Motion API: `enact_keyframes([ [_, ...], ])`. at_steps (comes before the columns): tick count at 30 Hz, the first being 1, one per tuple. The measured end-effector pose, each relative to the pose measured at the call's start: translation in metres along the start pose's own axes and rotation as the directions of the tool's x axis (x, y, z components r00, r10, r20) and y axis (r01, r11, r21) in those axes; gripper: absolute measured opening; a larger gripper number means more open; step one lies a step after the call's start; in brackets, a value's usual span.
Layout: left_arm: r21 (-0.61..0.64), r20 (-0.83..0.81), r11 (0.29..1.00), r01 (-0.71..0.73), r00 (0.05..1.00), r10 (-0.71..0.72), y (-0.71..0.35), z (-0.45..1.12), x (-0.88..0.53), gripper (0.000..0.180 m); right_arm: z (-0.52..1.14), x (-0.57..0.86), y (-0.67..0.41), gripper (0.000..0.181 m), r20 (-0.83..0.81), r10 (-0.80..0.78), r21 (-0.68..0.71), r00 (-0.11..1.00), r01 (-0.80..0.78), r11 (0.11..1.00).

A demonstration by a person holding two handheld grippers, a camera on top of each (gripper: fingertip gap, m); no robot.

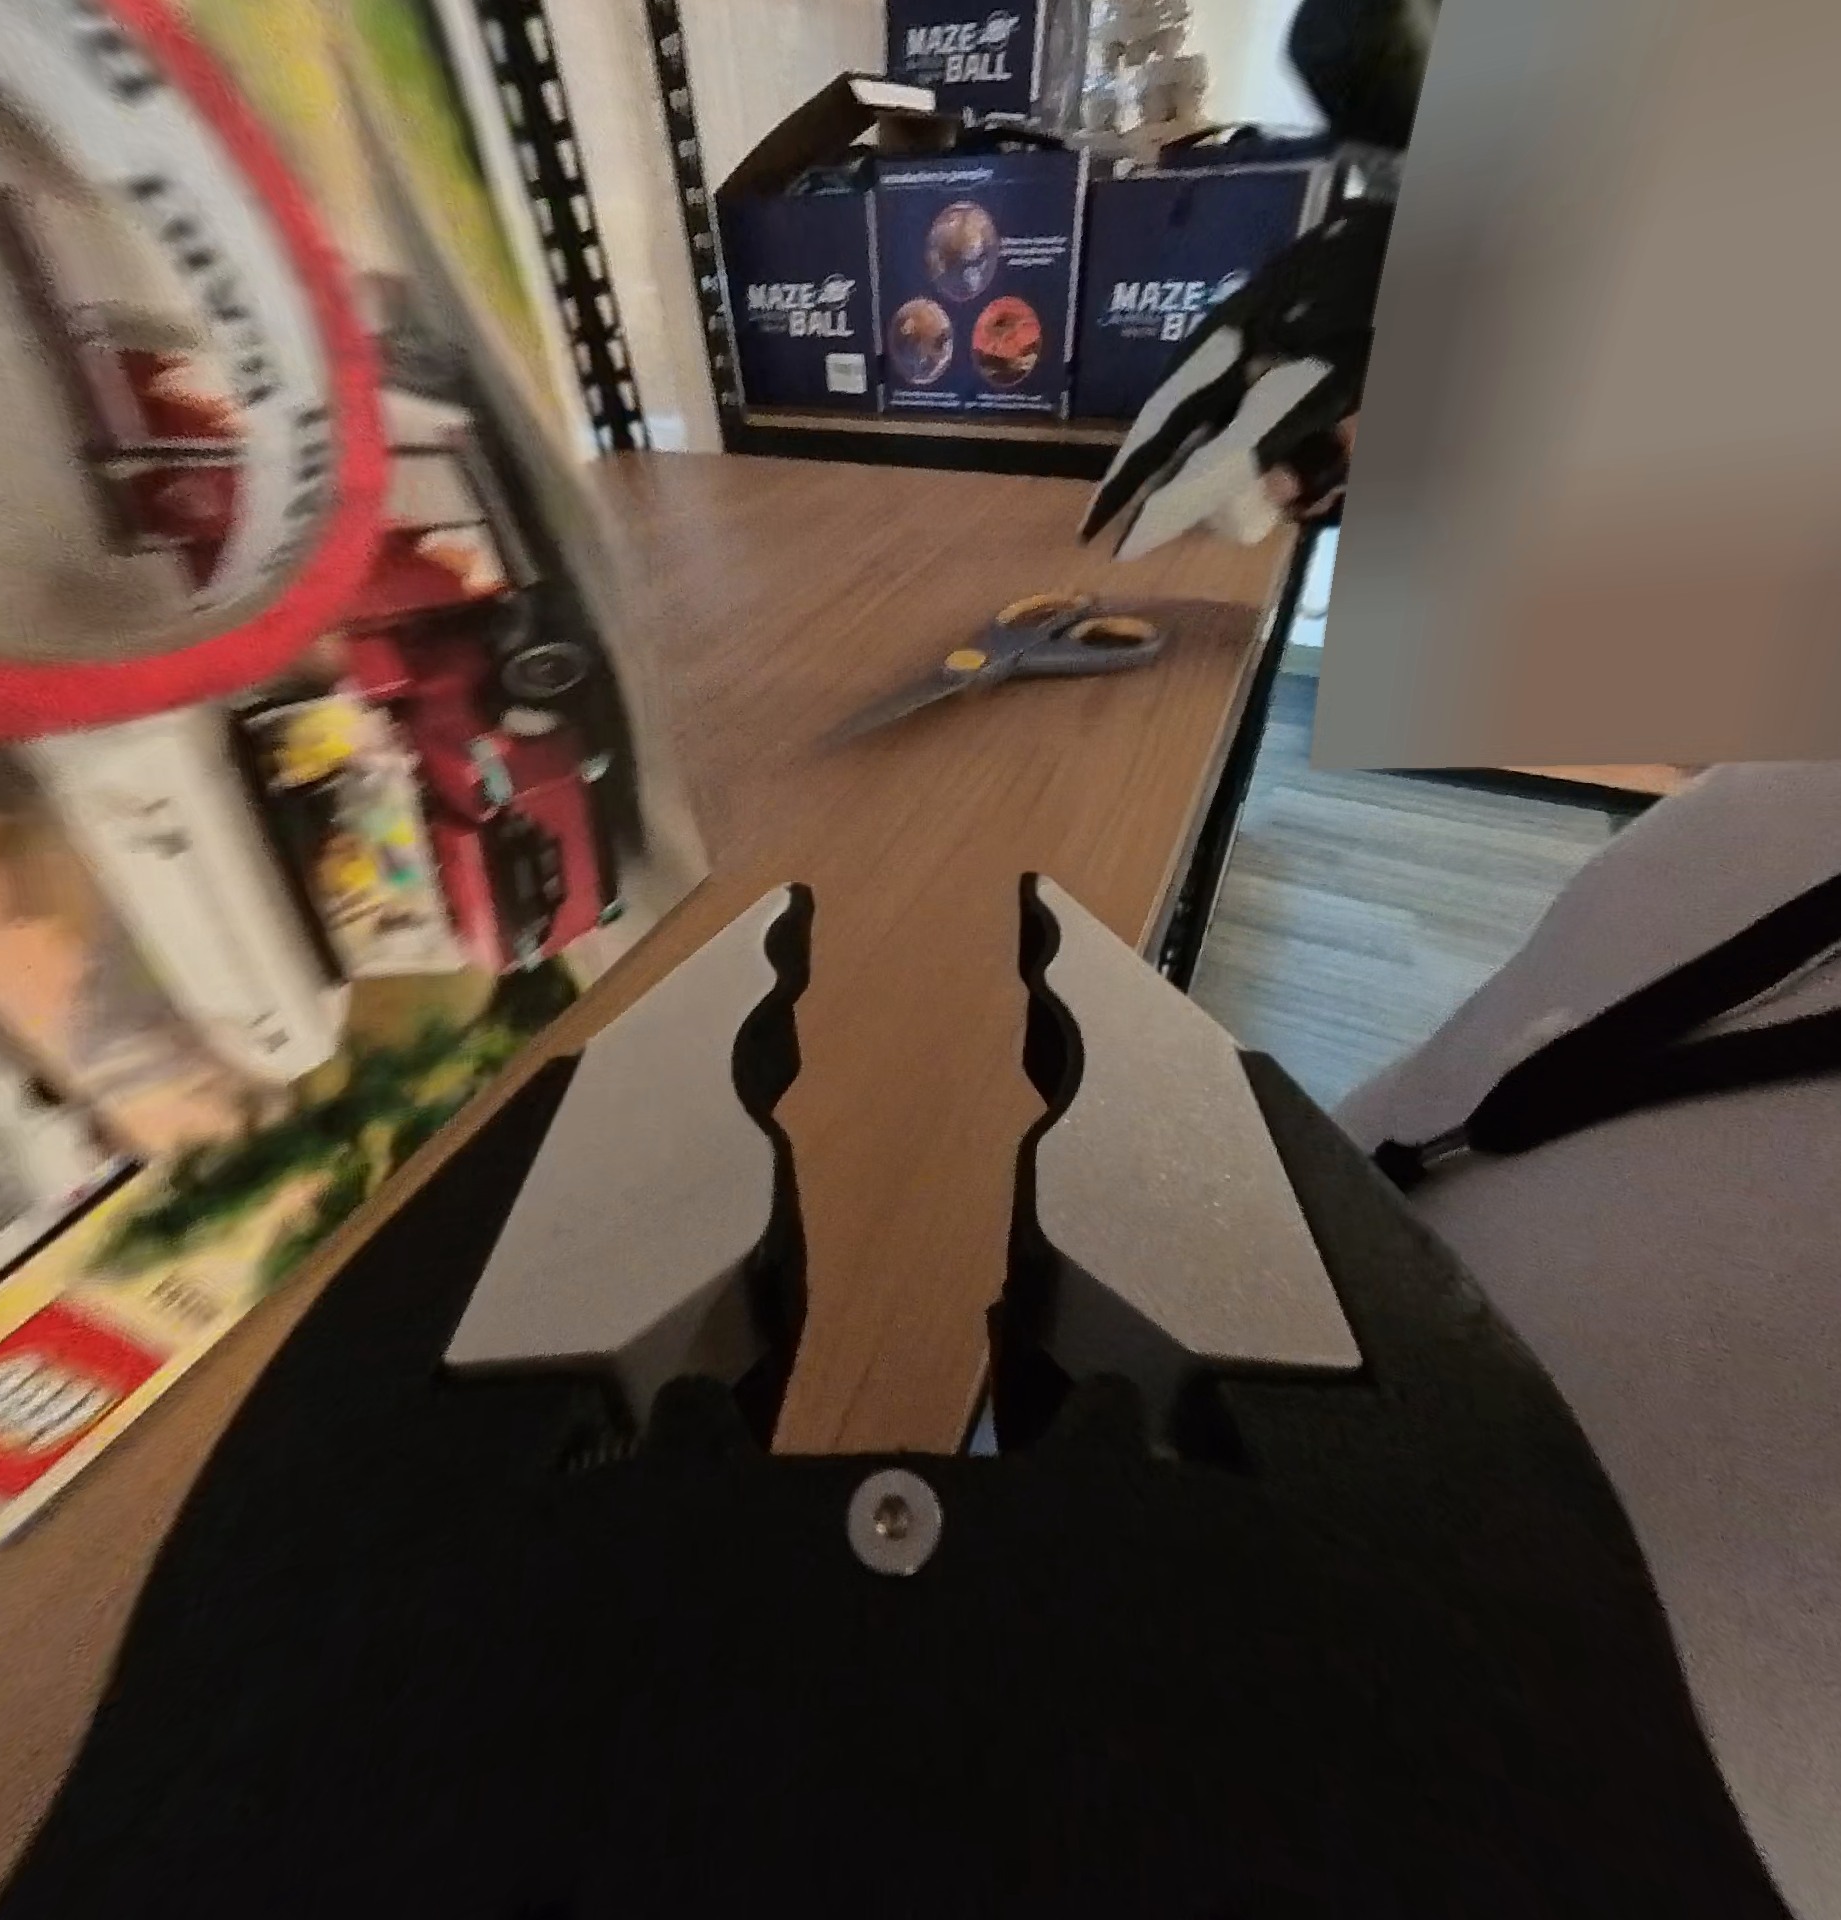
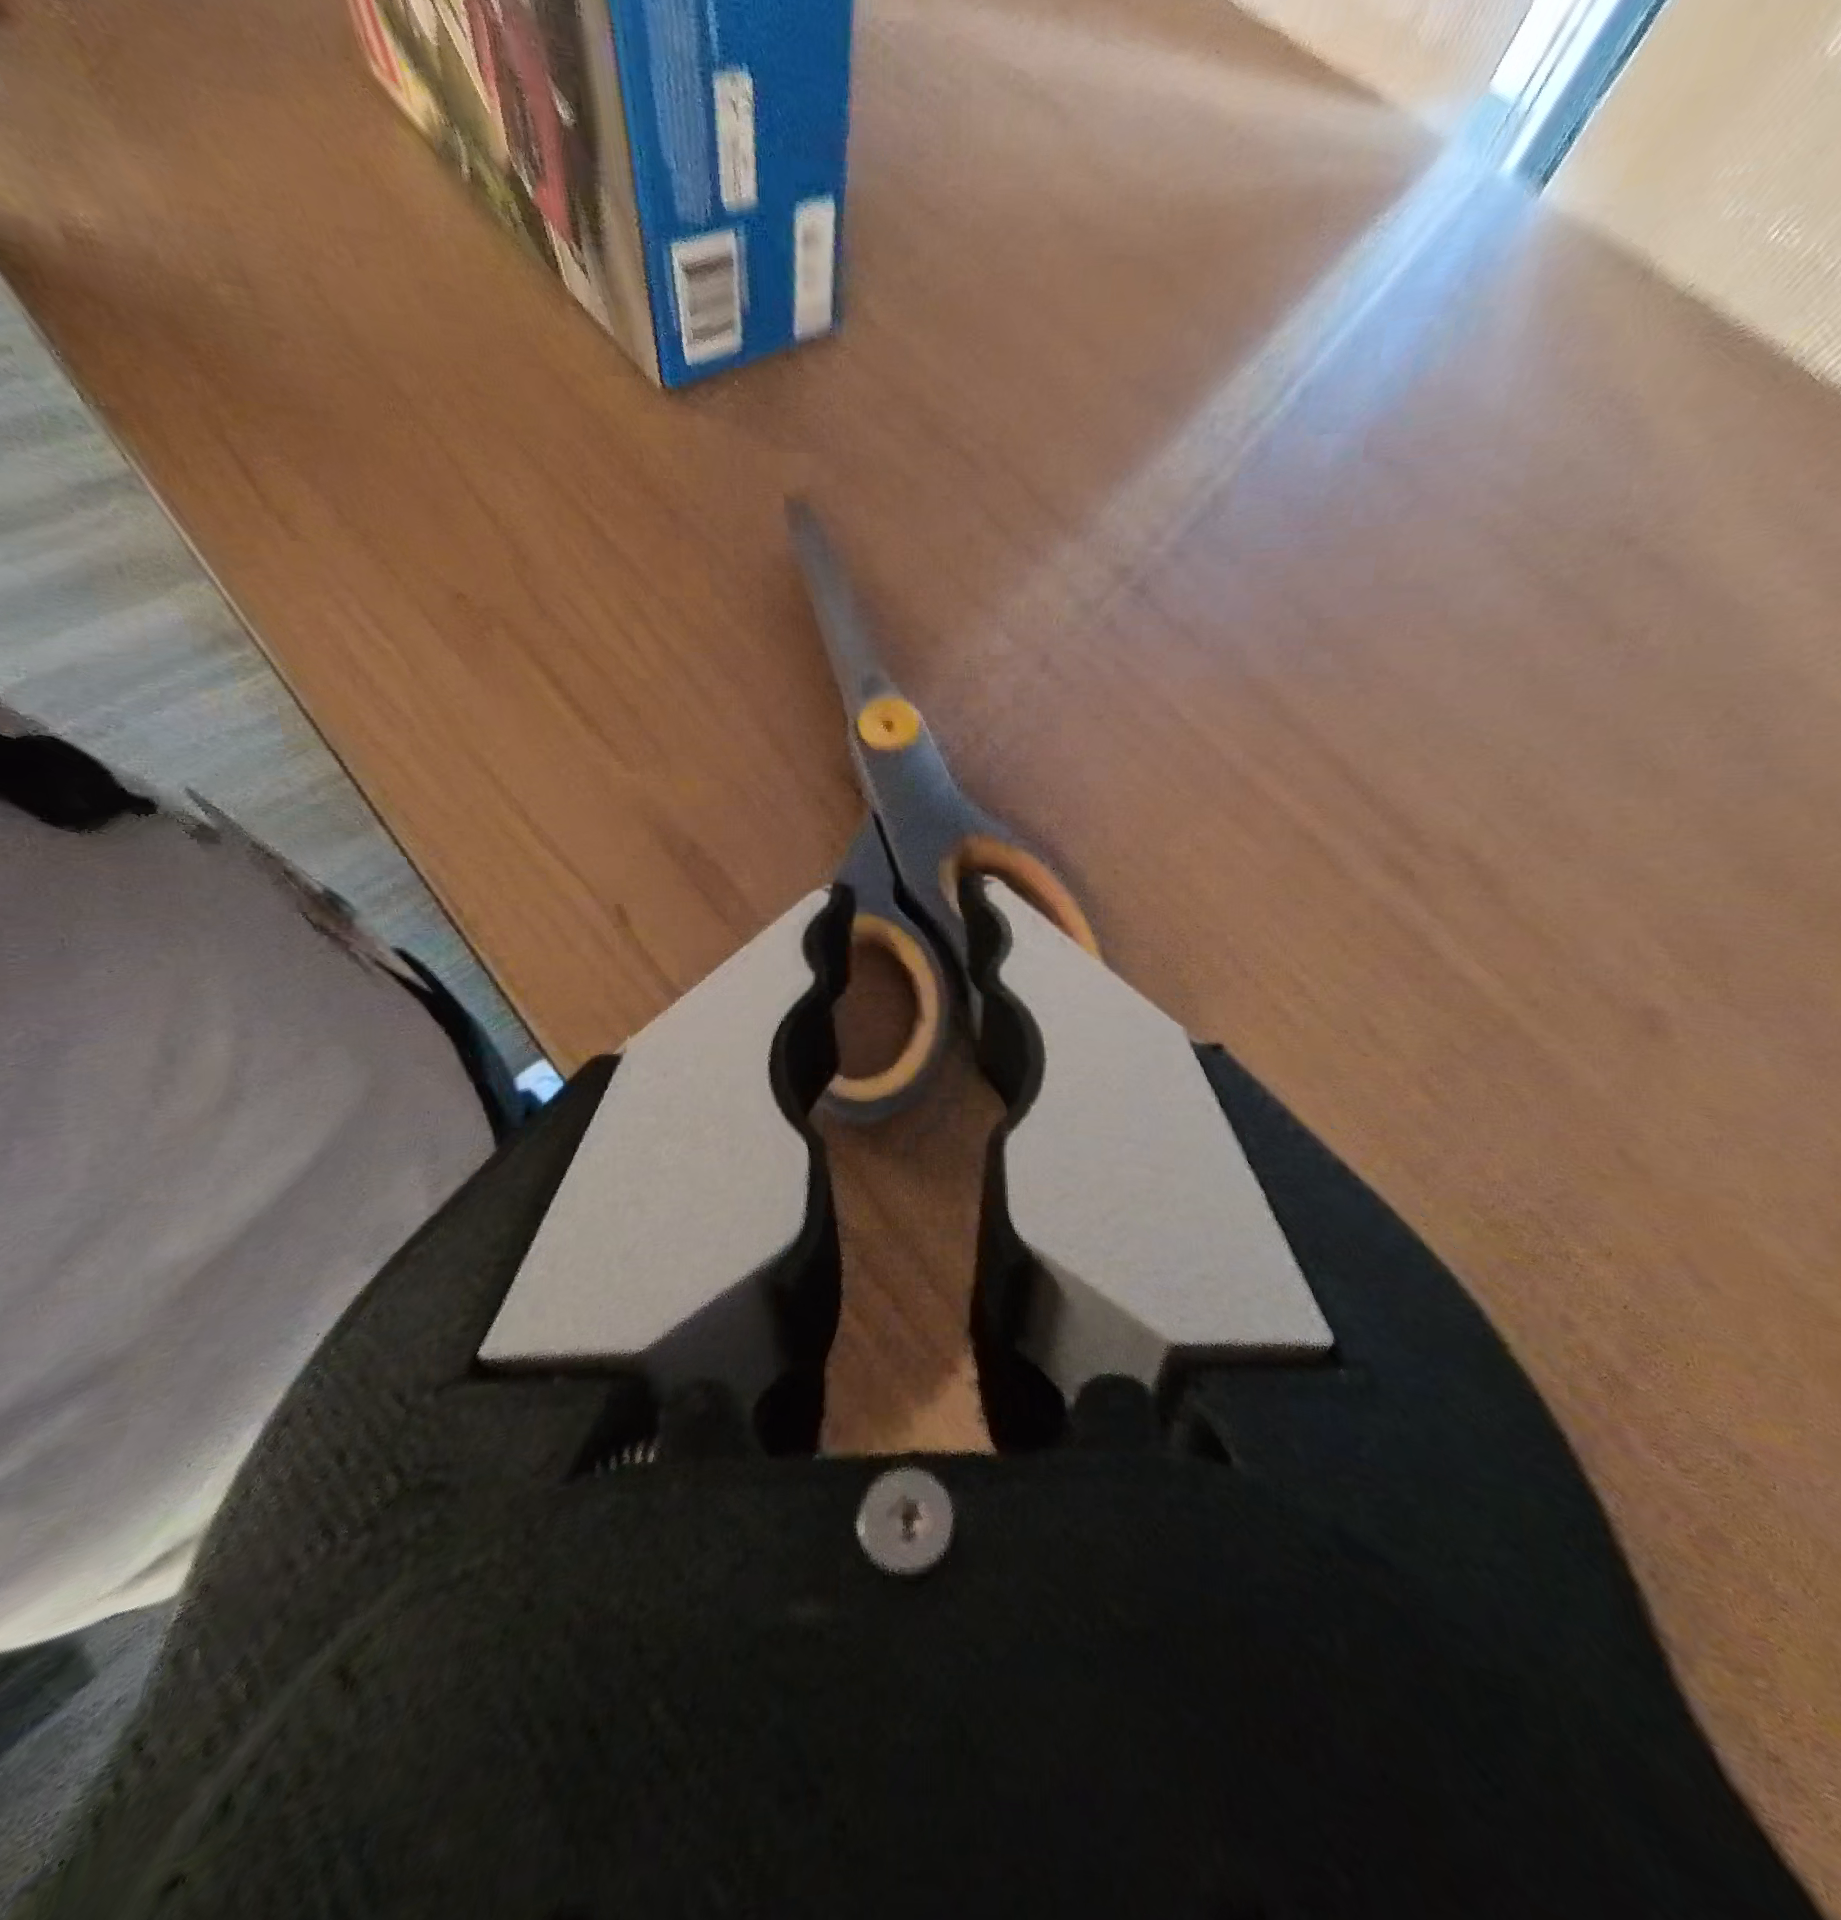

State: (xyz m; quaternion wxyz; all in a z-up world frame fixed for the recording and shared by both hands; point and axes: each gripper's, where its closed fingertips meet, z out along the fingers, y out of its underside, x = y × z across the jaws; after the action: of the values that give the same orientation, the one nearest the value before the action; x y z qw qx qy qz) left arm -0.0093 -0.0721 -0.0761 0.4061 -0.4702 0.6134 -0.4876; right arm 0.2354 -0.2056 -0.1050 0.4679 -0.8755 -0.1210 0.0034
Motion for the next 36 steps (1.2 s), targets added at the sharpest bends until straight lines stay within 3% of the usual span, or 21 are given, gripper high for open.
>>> enact_keyframes([
  [5, -0.015, 0.042, 0.994, -0.105, 0.994, 0.105, -0.011, 0.068, 0.017, 0.038, 0.027, 0.01, 0.032, 0.027, 0.133, 0.027, -0.073, 0.991, -0.017, 0.997],
  [8, -0.118, 0.063, 0.987, -0.105, 0.992, 0.113, -0.003, 0.111, 0.02, 0.038, 0.039, 0.004, 0.037, 0.025, 0.21, -0.011, -0.103, 0.978, 0.033, 0.994],
  [11, -0.152, 0.098, 0.988, 0.036, 0.995, -0.021, -0.003, 0.139, 0.026, 0.034, 0.043, 0.001, 0.032, 0.022, 0.213, -0.072, -0.1, 0.974, 0.095, 0.99],
  [13, -0.12, 0.11, 0.984, 0.135, 0.986, -0.121, -0.005, 0.149, 0.029, 0.03, 0.043, -0.004, 0.024, 0.022, 0.165, -0.152, -0.028, 0.975, 0.159, 0.987],
  [17, -0.073, 0.131, 0.952, 0.296, 0.95, -0.285, -0.008, 0.152, 0.025, 0.03, 0.031, -0.014, 0.005, 0.022, -0.02, -0.376, 0.114, 0.927, 0.375, 0.92],
  [20, -0.046, 0.04, 0.885, 0.463, 0.886, -0.461, -0.01, 0.154, 0.034, 0.035, 0.018, -0.021, -0.017, 0.022, -0.122, -0.436, 0.201, 0.892, 0.452, 0.869],
  [25, 0.222, -0.242, 0.734, 0.641, 0.766, -0.596, -0.054, 0.15, 0.039, 0.049, 0.005, -0.058, -0.051, 0.022, -0.119, -0.527, 0.367, 0.842, 0.53, 0.764],
  [27, 0.255, -0.309, 0.713, 0.653, 0.754, -0.58, -0.062, 0.145, 0.043, 0.029, 0.009, -0.071, -0.058, 0.022, -0.117, -0.564, 0.384, 0.817, 0.561, 0.733],
  [29, 0.214, -0.31, 0.71, 0.67, 0.736, -0.602, -0.056, 0.147, 0.044, 0.015, 0.015, -0.077, -0.062, 0.023, -0.122, -0.6, 0.374, 0.791, 0.596, 0.71],
  [33, 0.209, -0.231, 0.684, 0.699, 0.715, -0.66, -0.05, 0.142, 0.032, 0.014, 0.037, -0.073, -0.066, 0.024, -0.139, -0.648, 0.292, 0.749, 0.656, 0.696],
  [36, 0.204, -0.144, 0.7, 0.684, 0.728, -0.67, -0.046, 0.146, 0.03, 0.015, 0.069, -0.063, -0.06, 0.037, -0.192, -0.73, 0.051, 0.656, 0.75, 0.66],
])
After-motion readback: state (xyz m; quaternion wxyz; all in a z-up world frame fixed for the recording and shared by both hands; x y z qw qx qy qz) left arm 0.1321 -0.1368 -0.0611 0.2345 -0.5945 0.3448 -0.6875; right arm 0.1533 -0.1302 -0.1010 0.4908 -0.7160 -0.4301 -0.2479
